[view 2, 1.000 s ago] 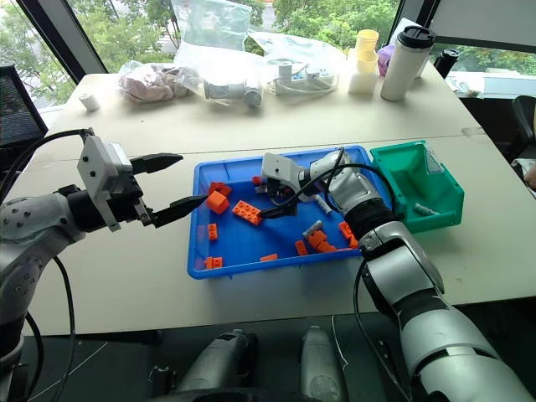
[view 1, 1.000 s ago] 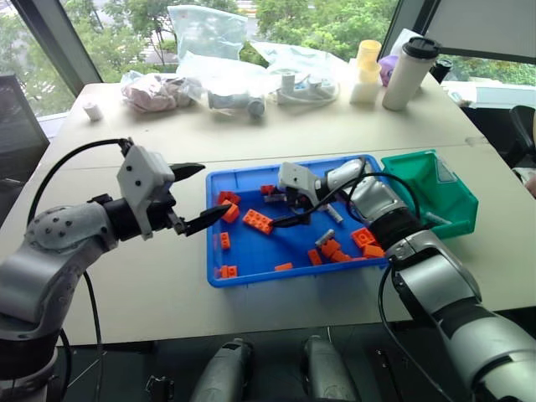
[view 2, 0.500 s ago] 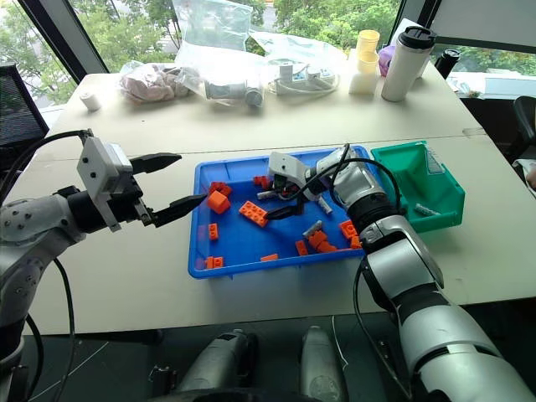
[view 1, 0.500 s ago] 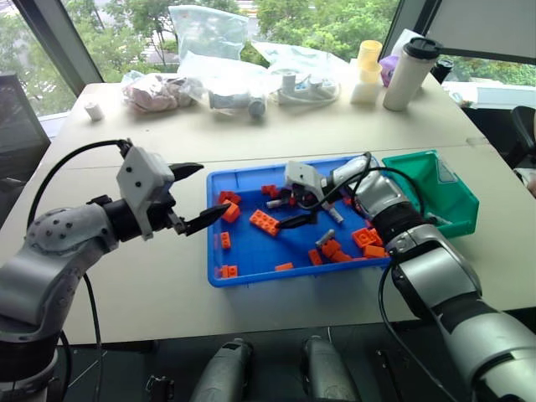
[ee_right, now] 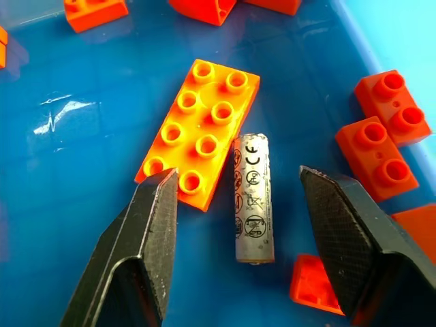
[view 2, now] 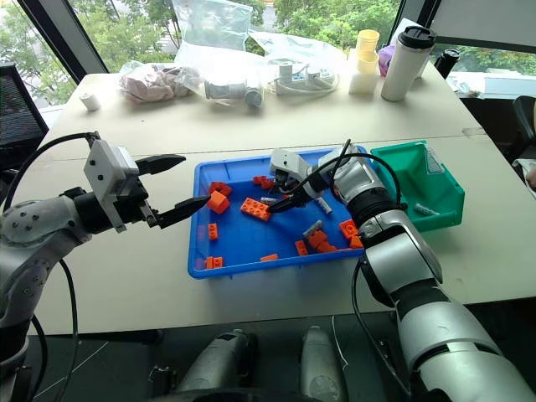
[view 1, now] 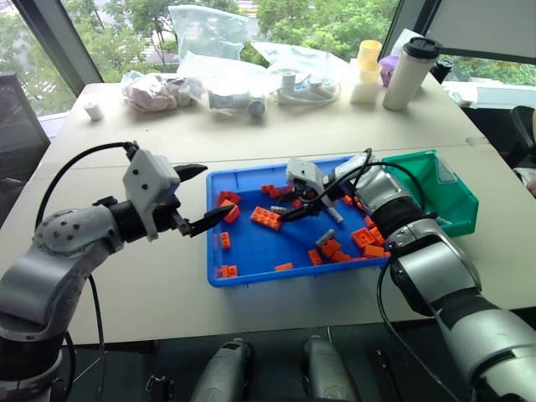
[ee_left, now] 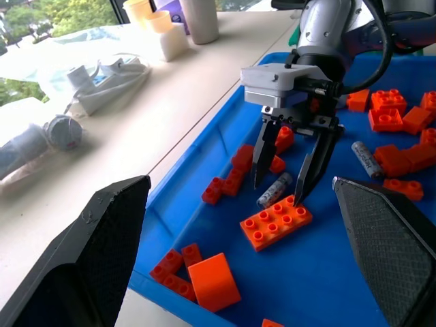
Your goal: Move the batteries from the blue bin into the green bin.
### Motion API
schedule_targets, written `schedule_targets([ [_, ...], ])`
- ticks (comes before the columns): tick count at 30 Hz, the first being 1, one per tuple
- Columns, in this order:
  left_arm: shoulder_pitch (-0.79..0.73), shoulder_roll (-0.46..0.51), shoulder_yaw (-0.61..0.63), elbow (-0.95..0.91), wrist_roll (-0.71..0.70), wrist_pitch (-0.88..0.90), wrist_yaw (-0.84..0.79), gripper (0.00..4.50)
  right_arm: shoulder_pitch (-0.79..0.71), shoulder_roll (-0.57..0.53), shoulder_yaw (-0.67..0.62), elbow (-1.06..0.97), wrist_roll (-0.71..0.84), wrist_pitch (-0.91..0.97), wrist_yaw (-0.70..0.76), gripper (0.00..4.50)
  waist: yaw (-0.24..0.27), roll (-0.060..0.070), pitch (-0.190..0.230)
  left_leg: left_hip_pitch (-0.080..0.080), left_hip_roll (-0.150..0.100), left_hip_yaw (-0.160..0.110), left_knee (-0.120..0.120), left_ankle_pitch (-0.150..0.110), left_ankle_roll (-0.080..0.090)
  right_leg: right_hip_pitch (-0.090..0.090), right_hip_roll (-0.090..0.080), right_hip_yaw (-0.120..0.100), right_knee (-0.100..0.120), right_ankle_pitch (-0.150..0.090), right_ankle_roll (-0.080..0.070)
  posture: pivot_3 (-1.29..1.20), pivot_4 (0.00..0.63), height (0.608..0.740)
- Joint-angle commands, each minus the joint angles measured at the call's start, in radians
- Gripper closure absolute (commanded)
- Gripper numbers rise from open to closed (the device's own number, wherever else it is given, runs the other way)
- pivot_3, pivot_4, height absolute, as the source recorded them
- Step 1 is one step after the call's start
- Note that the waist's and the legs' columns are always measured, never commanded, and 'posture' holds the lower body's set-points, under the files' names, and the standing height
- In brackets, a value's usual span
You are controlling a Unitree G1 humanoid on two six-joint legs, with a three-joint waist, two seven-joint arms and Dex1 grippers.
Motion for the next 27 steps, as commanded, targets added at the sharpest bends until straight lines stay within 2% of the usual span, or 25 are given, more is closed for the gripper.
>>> schedule_targets([
  [1,-0.012,0.0,0.01,-0.012,0.011,-0.024,0.004,0.0,-0.027,-0.008,-0.013,0.004,-0.012,-0.024,0.022,1.72,0.0,0.0,0.0,0.0,0.0,0.0,0.0,0.0,0.0,0.0,0.0,0.0,0.0,0.0,0.0,0.0,0.15,0.74],
  [10,-0.013,-0.011,0.006,-0.014,0.02,-0.028,0.007,0.0,-0.028,-0.035,-0.011,0.019,-0.035,-0.057,0.05,1.72,-0.001,0.0,0.0,0.0,0.0,0.0,0.0,0.0,0.0,0.0,0.0,0.0,0.0,0.0,0.0,0.0,0.15,0.74],
  [16,-0.017,-0.018,-0.004,-0.013,0.025,-0.033,0.007,0.0,-0.071,-0.021,-0.069,0.031,0.01,0.012,0.071,1.72,-0.001,0.0,0.0,0.0,0.0,0.0,0.0,0.0,0.0,0.0,0.0,0.0,0.0,0.0,0.0,0.0,0.15,0.74],
  [25,-0.016,-0.021,-0.005,-0.009,0.027,-0.038,0.005,0.0,-0.066,-0.067,-0.07,0.034,-0.007,-0.015,0.089,1.72,0.0,0.0,0.0,0.0,0.0,0.0,0.0,0.0,0.0,0.0,0.0,0.0,0.0,0.0,0.0,0.0,0.15,0.74],
  [27,-0.02,-0.022,-0.008,-0.005,0.029,-0.04,0.005,0.0,-0.027,-0.08,-0.043,-0.001,-0.03,-0.065,0.09,1.72,0.0,0.0,0.0,0.0,0.0,0.0,0.0,0.0,0.0,0.0,0.0,0.0,0.0,0.0,0.0,0.0,0.15,0.74],
])
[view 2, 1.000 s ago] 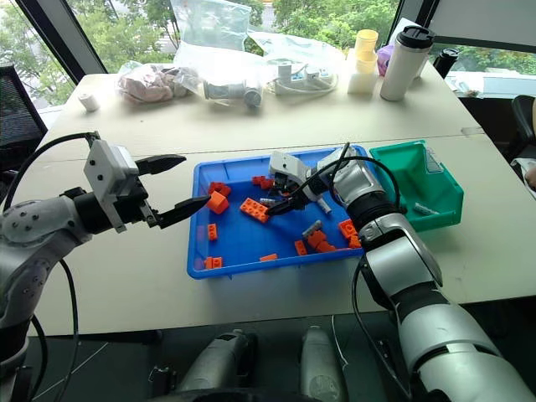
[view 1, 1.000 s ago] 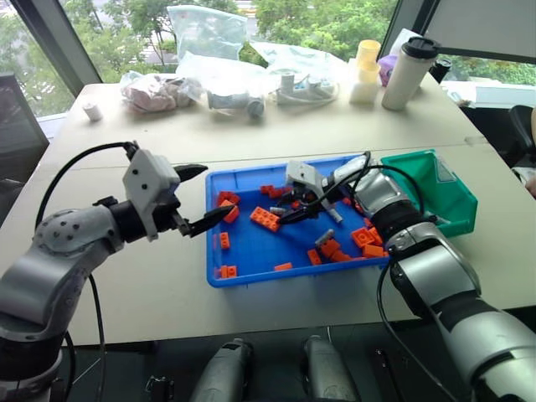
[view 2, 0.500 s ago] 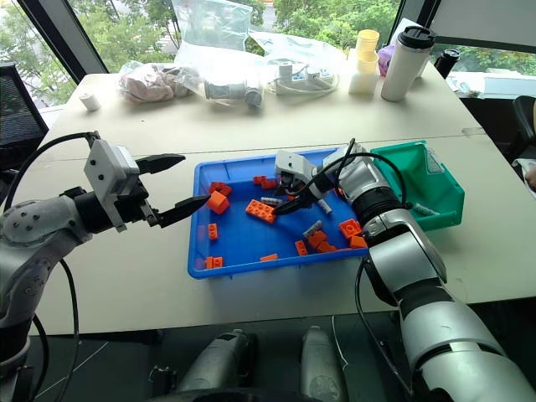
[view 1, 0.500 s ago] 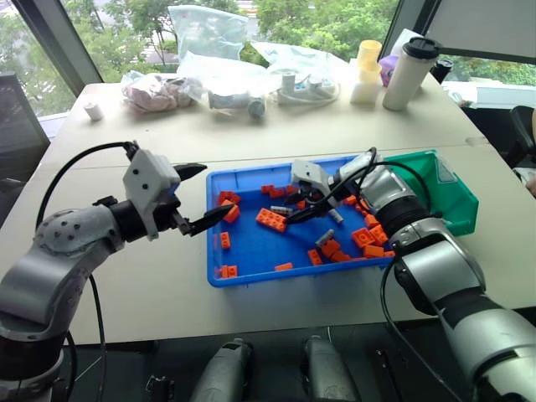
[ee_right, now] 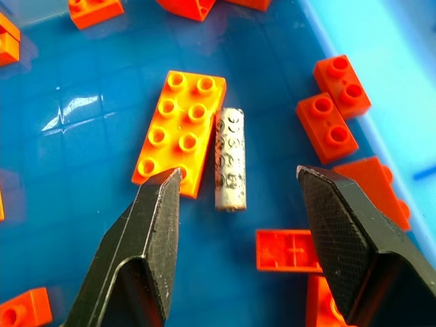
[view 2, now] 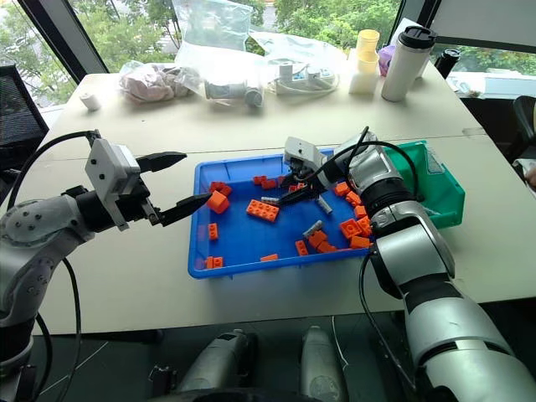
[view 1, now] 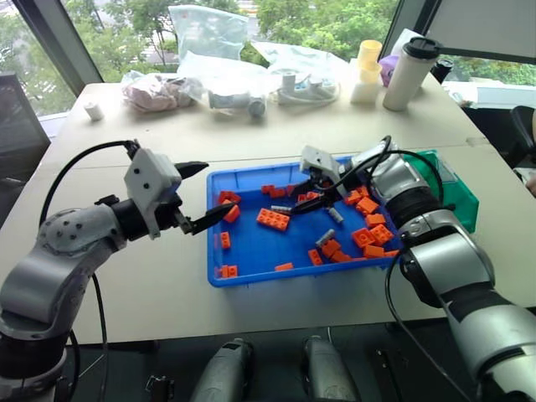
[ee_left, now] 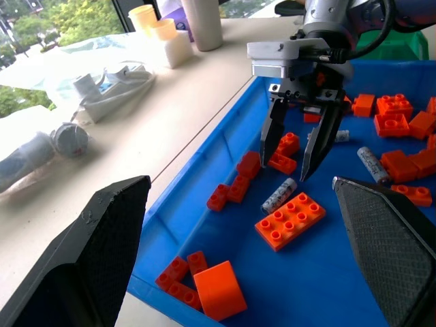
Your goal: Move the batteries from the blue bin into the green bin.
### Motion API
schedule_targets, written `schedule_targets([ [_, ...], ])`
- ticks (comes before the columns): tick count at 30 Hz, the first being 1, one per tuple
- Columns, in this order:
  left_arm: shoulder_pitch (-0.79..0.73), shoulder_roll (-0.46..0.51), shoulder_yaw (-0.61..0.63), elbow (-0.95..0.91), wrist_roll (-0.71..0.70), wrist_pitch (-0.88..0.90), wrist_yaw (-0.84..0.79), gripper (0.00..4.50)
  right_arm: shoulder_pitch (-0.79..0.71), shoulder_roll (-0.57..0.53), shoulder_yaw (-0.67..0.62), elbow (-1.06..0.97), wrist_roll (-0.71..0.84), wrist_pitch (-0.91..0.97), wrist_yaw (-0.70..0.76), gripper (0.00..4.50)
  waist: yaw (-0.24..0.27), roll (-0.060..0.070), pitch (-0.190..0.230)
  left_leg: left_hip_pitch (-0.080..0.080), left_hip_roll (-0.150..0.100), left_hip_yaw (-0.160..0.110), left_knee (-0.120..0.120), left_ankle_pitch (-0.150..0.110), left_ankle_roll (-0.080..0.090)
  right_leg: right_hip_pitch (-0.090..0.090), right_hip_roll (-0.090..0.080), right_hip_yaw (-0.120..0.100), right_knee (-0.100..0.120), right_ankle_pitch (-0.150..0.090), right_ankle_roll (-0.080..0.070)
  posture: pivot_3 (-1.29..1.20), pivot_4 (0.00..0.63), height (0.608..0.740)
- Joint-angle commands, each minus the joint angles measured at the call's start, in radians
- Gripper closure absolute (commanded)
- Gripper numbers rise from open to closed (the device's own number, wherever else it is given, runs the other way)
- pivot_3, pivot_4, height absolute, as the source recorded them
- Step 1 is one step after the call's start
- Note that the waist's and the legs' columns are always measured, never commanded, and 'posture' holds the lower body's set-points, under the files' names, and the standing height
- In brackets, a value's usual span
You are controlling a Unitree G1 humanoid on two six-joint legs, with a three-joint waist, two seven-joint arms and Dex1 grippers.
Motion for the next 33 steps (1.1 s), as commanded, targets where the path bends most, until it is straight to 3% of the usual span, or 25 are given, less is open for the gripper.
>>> schedule_targets([
  [1,-0.014,-0.002,-0.001,-0.007,0.009,-0.021,0.002,0.0,0.042,-0.024,0.018,-0.06,-0.033,-0.089,0.005,1.72,0.0,0.0,0.0,0.0,0.0,0.0,0.0,0.0,0.0,0.0,0.0,0.0,0.0,0.0,0.0,0.0,0.15,0.74],
  [21,-0.012,-0.001,0.003,-0.018,0.006,-0.01,-0.001,0.0,0.072,0.055,0.024,-0.039,-0.085,-0.205,-0.108,1.72,-0.001,0.0,0.0,0.0,0.0,0.0,0.0,0.0,0.0,0.0,0.001,0.0,0.0,0.0,0.0,0.0,0.15,0.74],
  [24,-0.01,-0.002,0.003,-0.019,0.008,-0.011,0.0,0.0,0.065,0.058,0.028,-0.025,-0.092,-0.203,-0.114,2.6,0.0,0.0,0.0,0.0,0.0,0.0,0.0,0.0,0.0,0.0,0.001,0.0,0.0,0.0,0.0,0.0,0.15,0.74],
  [28,-0.009,-0.006,0.001,-0.022,0.008,-0.01,0.005,0.0,0.064,0.059,0.026,-0.034,-0.088,-0.186,-0.101,4.47,-0.001,0.0,0.0,0.0,0.0,0.0,0.0,0.0,0.0,0.0,0.001,0.0,0.0,0.0,0.0,0.0,0.15,0.74],
  [33,-0.014,-0.011,-0.005,-0.021,0.011,-0.01,0.007,0.0,0.049,0.011,-0.01,-0.084,-0.077,-0.164,-0.12,4.49,0.001,0.0,0.0,0.0,0.0,0.0,0.0,0.0,0.0,0.0,0.001,0.0,0.0,0.0,0.0,0.0,0.15,0.74],
])
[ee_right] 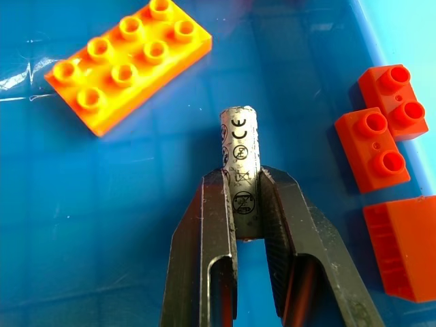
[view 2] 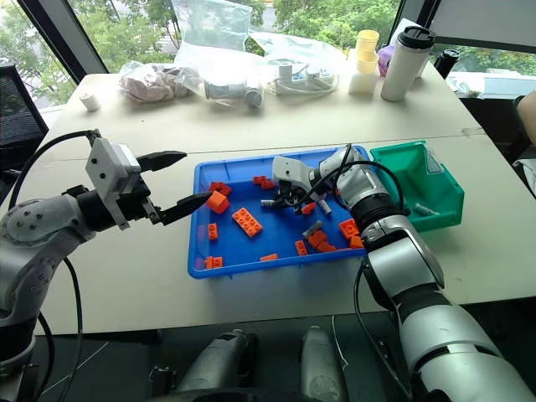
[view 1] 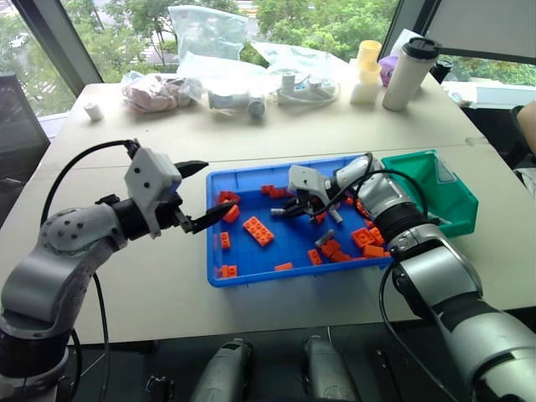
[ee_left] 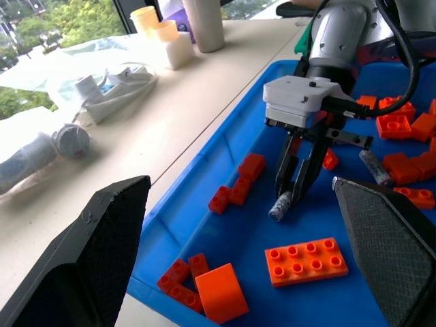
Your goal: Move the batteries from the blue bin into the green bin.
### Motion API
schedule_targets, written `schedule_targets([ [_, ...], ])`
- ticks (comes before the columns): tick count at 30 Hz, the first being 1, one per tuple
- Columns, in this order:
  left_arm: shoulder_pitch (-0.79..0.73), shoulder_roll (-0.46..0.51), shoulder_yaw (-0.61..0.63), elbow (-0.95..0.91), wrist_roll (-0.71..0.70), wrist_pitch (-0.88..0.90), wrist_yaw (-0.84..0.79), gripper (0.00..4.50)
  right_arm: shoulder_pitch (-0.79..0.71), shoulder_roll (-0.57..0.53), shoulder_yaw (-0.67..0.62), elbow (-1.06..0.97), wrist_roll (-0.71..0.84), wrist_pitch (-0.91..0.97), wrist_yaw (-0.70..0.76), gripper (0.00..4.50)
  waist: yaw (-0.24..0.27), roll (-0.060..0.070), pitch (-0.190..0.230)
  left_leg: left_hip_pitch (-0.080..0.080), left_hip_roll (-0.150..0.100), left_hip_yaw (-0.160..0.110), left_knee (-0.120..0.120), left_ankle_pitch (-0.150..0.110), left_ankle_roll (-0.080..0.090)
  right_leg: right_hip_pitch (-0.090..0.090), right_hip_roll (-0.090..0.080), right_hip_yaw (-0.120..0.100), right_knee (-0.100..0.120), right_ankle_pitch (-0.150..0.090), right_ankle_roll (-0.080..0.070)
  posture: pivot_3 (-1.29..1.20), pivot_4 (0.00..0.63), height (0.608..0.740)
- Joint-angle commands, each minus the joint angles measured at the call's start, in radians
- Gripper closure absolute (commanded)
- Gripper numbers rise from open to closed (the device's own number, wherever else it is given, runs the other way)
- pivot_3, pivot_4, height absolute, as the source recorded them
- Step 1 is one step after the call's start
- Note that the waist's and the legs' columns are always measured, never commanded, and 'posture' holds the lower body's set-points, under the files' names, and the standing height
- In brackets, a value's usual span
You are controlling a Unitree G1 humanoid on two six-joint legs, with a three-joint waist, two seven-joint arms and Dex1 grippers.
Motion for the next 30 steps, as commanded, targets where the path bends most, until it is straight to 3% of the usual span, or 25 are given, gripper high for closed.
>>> schedule_targets([
  [1,-0.01,0.0,-0.003,-0.025,0.002,-0.01,0.006,0.0,-0.037,-0.059,-0.057,-0.077,0.02,0.027,-0.025,4.49,0.002,0.0,0.0,0.0,0.0,0.0,0.0,0.0,0.0,0.0,0.0,0.0,0.0,0.0,0.0,0.0,0.15,0.74],
  [6,-0.025,-0.01,-0.018,-0.018,0.0,-0.015,0.002,0.0,-0.031,-0.258,-0.221,-0.275,0.107,0.167,-0.057,4.49,0.012,0.001,0.0,-0.001,-0.001,0.0,0.0,0.0,0.0,-0.001,-0.001,0.0,0.0,0.0,0.0,0.0,0.15,0.74],
  [9,-0.041,-0.026,-0.045,-0.005,0.003,-0.026,-0.006,0.0,0.028,-0.407,-0.312,-0.378,0.134,0.268,-0.086,4.49,0.011,0.001,0.0,-0.001,-0.001,0.0,0.0,0.0,0.0,0.0,-0.001,-0.001,-0.001,0.0,0.0,0.0,0.15,0.74],
  [14,-0.075,-0.044,-0.091,0.043,0.021,-0.054,-0.035,0.0,0.165,-0.546,-0.42,-0.537,0.194,0.413,-0.107,4.49,0.005,0.0,0.0,0.0,0.0,0.001,-0.001,0.0,0.001,0.0,-0.001,0.0,-0.001,0.0,0.0,0.0,0.15,0.74],
  [19,-0.157,-0.088,-0.164,0.147,0.049,-0.115,-0.094,0.0,0.371,-0.659,-0.453,-0.607,0.159,0.467,-0.164,4.49,0.023,0.002,0.0,-0.001,0.0,0.001,0.0,0.0,0.001,0.001,-0.001,-0.001,-0.001,0.0,0.0,0.0,0.15,0.74],
  [24,-0.178,-0.104,-0.178,0.175,0.065,-0.135,-0.115,0.0,0.443,-0.692,-0.425,-0.627,0.14,0.463,-0.216,4.49,0.023,0.002,0.0,0.0,-0.001,0.003,0.001,-0.001,0.002,0.001,-0.003,0.001,-0.001,0.0,0.0,0.0,0.15,0.74],
  [30,-0.175,-0.103,-0.173,0.175,0.071,-0.133,-0.126,0.0,0.427,-0.697,-0.444,-0.633,0.178,0.47,-0.219,1.55,0.011,0.002,0.0,0.0,0.0,0.003,0.001,-0.001,0.002,0.001,-0.002,0.001,-0.001,0.0,0.0,0.0,0.15,0.74],
])
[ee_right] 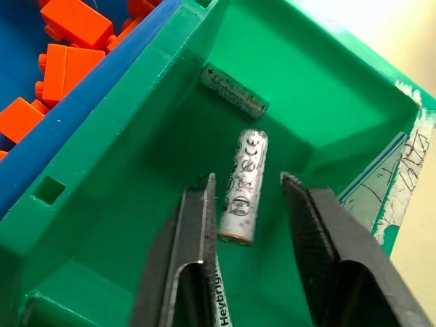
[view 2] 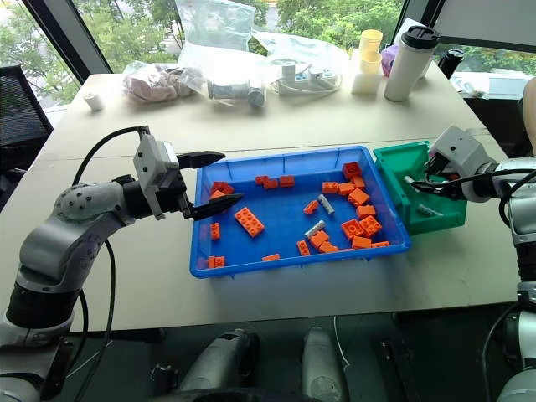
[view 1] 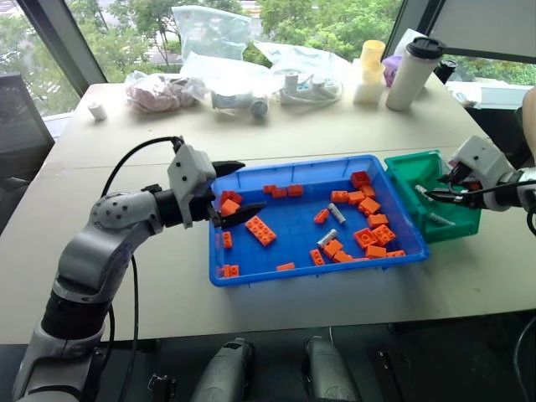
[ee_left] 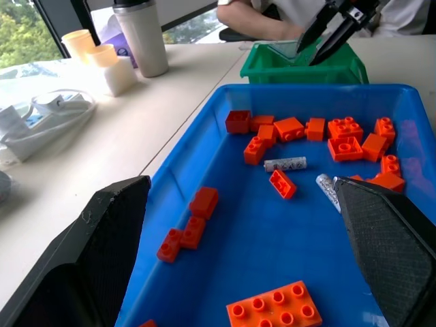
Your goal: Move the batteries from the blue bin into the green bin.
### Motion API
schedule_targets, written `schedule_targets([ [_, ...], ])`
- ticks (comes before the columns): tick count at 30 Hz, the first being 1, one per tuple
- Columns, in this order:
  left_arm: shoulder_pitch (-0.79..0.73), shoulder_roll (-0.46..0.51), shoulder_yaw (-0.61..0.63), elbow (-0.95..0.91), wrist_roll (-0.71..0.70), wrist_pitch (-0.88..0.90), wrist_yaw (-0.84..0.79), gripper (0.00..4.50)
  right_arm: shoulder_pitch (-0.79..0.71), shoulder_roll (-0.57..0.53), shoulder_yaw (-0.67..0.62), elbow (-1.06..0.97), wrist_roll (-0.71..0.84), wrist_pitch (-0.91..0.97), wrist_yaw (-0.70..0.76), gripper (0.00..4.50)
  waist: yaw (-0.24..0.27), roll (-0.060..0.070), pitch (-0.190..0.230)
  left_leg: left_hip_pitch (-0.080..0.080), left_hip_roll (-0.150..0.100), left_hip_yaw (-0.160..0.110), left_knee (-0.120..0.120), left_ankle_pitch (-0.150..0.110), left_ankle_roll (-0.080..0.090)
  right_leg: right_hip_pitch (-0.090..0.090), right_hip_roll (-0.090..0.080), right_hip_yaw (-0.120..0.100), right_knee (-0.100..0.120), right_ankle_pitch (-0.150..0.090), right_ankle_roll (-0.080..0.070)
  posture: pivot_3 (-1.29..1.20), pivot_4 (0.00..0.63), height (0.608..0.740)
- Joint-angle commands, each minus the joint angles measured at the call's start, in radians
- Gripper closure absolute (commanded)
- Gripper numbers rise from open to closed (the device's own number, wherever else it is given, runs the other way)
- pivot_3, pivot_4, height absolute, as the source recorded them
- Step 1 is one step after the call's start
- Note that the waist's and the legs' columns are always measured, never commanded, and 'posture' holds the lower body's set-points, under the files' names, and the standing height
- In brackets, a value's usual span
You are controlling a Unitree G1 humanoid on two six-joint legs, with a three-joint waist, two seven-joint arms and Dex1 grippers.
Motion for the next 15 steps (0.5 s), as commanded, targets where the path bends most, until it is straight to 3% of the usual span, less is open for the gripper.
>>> schedule_targets([
  [1,-0.004,0.006,0.021,-0.024,0.001,-0.017,-0.004,0.0,-0.049,-0.033,-0.043,-0.052,0.032,0.0,-0.009,1.03,-0.003,0.0,0.0,0.0,0.0,0.0,0.0,0.0,0.0,0.0,0.0,0.0,0.0,0.0,0.0,0.0,0.15,0.74],
  [3,0.0,0.007,0.024,-0.029,0.0,-0.014,-0.004,0.0,-0.073,-0.033,-0.046,-0.068,0.049,0.011,-0.006,0.08,-0.004,0.0,0.0,0.0,0.0,0.0,0.0,0.0,0.0,0.0,0.0,0.0,0.0,0.0,0.0,0.0,0.15,0.74],
  [7,0.005,0.008,0.026,-0.034,-0.001,-0.012,-0.003,0.0,-0.115,-0.013,-0.05,-0.16,0.131,0.017,0.051,0.08,-0.006,0.0,0.0,0.0,0.0,0.0,0.0,0.0,0.0,0.0,0.0,0.0,0.0,0.0,0.0,0.0,0.15,0.74],
  [10,0.0,0.008,0.026,-0.032,0.0,-0.011,-0.003,0.0,-0.133,0.014,0.038,-0.288,0.202,0.056,0.158,0.08,-0.004,0.0,0.0,0.0,0.001,-0.001,0.0,0.0,0.0,0.0,0.0,0.0,0.0,0.0,0.0,0.0,0.15,0.74],
  [15,-0.005,0.005,0.022,-0.031,0.0,-0.01,-0.002,0.0,-0.128,0.078,0.188,-0.293,0.145,-0.049,0.205,0.08,-0.003,-0.001,0.0,0.0,0.0,-0.001,0.0,0.0,0.0,0.001,0.0,-0.001,0.0,0.0,0.0,0.0,0.15,0.74],
])
